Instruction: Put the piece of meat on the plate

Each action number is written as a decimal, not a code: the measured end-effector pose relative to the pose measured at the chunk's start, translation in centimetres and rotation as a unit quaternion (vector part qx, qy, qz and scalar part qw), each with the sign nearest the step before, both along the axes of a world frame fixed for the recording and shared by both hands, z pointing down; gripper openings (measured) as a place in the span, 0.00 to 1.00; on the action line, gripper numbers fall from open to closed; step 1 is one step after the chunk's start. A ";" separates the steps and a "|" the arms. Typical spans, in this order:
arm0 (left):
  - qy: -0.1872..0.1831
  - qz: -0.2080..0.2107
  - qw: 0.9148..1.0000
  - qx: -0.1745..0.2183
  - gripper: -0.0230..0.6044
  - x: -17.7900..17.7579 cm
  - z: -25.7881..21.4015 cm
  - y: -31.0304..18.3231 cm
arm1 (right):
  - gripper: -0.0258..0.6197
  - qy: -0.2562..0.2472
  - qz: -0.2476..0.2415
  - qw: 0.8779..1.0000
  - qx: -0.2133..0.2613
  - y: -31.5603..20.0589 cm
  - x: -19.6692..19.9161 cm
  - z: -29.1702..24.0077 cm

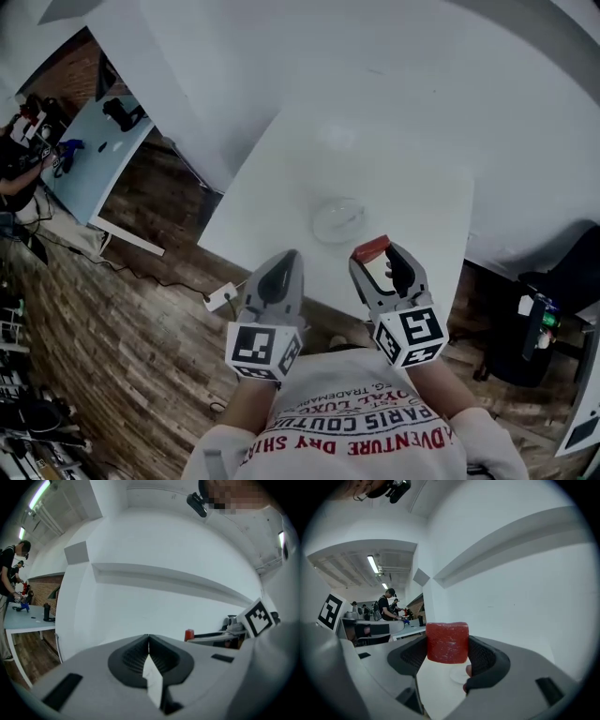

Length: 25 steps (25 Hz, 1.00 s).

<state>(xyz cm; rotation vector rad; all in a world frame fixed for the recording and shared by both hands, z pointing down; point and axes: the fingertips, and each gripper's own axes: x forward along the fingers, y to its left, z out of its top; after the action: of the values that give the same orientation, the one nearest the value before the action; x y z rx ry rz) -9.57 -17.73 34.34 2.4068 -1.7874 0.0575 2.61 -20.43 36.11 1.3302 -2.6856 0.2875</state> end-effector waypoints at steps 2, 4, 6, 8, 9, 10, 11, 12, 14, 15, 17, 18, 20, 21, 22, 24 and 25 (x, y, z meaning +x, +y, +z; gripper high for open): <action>-0.001 0.003 1.000 -0.006 0.05 0.3 0.3 -1.6 | 0.47 -0.001 0.004 1.000 -0.010 -1.5 0.4 0.5; -0.003 0.006 1.000 -0.012 0.05 0.4 0.9 -3.0 | 0.47 -0.002 0.011 1.000 -0.020 -2.7 0.7 1.1; -0.003 0.013 1.000 -0.021 0.05 0.5 1.5 -4.3 | 0.47 -0.001 0.020 0.999 -0.029 -3.7 0.9 1.7; 0.004 0.025 0.999 -0.027 0.05 0.4 2.0 -5.7 | 0.47 0.001 0.032 0.999 -0.035 -4.8 1.0 2.2; 0.009 0.033 0.999 -0.027 0.05 0.4 2.2 -6.5 | 0.47 0.002 0.040 0.998 -0.039 -5.4 1.0 2.5; 0.012 0.042 0.999 -0.028 0.05 0.3 2.3 -7.4 | 0.47 0.001 0.050 0.998 -0.042 -6.1 0.9 2.8; 0.014 0.052 0.998 -0.030 0.05 0.3 2.4 -8.3 | 0.47 0.001 0.060 0.997 -0.047 -6.7 0.9 3.0; 0.014 0.063 0.997 -0.032 0.05 0.2 2.5 -9.4 | 0.47 0.001 0.070 0.996 -0.052 -7.4 0.8 3.2; 0.012 0.086 0.995 -0.038 0.05 0.0 2.8 -11.4 | 0.47 0.003 0.089 0.994 -0.061 -8.9 0.5 3.7; 0.011 0.098 0.994 -0.042 0.05 -0.1 3.0 -12.5 | 0.47 0.004 0.099 0.993 -0.066 -9.6 0.4 4.0; 0.007 0.120 0.991 -0.051 0.05 -0.2 3.5 -14.5 | 0.47 0.010 0.118 0.990 -0.079 -11.0 0.1 4.6; 0.006 0.131 0.990 -0.056 0.05 -0.2 3.8 -15.4 | 0.47 0.014 0.126 0.988 -0.086 -11.6 -0.1 5.1; 0.003 0.149 0.987 -0.065 0.05 -0.5 4.3 -17.1 | 0.47 0.029 0.137 0.985 -0.105 -12.7 -0.7 6.2; 0.002 0.157 0.985 -0.069 0.05 -0.5 4.7 -17.7 | 0.47 0.039 0.140 0.982 -0.116 -13.2 -1.0 7.0; 0.002 0.164 0.984 -0.075 0.05 -0.6 5.1 -18.3 | 0.47 0.049 0.143 0.980 -0.129 -13.6 -1.2 7.8; 0.002 0.175 0.981 -0.088 0.05 -0.6 6.3 -19.5 | 0.47 0.069 0.143 0.975 -0.155 -14.4 -1.6 9.6; 0.002 0.179 0.979 -0.096 0.05 -0.7 7.0 -20.0 | 0.47 0.078 0.142 0.973 -0.167 -14.8 -1.9 10.6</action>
<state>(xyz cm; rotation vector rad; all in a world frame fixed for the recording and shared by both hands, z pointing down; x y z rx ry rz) -10.24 -37.69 41.34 2.5457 -1.2601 0.2495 0.76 -35.22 46.67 1.5474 -2.1944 0.6066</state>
